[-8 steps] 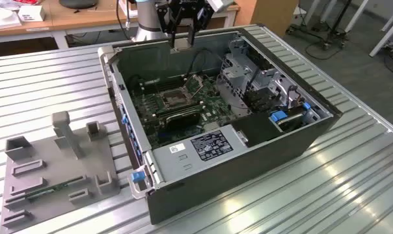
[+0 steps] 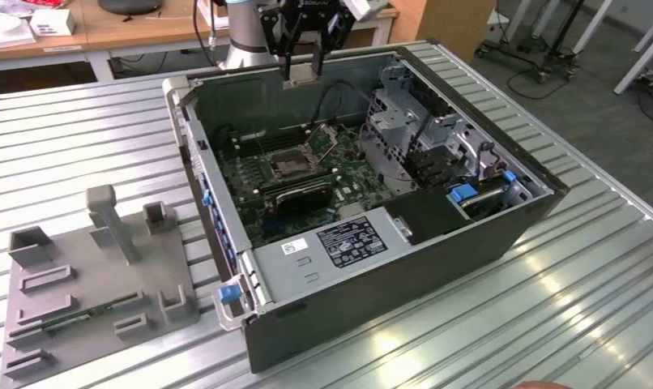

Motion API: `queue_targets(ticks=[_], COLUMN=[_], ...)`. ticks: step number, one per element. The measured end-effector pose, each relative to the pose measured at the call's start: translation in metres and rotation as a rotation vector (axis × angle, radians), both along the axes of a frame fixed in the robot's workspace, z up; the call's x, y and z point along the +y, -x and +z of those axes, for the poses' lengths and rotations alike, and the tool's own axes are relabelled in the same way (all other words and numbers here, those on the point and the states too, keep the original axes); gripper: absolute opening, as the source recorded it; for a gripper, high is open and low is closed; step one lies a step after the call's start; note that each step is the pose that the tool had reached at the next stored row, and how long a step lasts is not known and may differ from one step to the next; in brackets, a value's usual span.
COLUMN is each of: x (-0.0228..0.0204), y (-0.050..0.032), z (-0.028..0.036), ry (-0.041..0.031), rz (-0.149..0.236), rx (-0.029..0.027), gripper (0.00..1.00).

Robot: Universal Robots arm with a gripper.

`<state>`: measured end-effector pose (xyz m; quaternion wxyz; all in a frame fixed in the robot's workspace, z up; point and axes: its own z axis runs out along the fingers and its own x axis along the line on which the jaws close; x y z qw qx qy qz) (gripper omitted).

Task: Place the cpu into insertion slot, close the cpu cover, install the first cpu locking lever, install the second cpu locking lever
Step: 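Place the cpu into insertion slot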

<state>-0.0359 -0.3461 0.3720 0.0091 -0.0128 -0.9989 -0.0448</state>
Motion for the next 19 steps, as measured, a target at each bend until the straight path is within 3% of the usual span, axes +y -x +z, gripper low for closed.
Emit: queue_targets(ticks=[19], x=[-0.0001], y=[0.0], z=[-0.0074], ry=[0.0], rz=[0.0], rx=[0.0], gripper=[0.54])
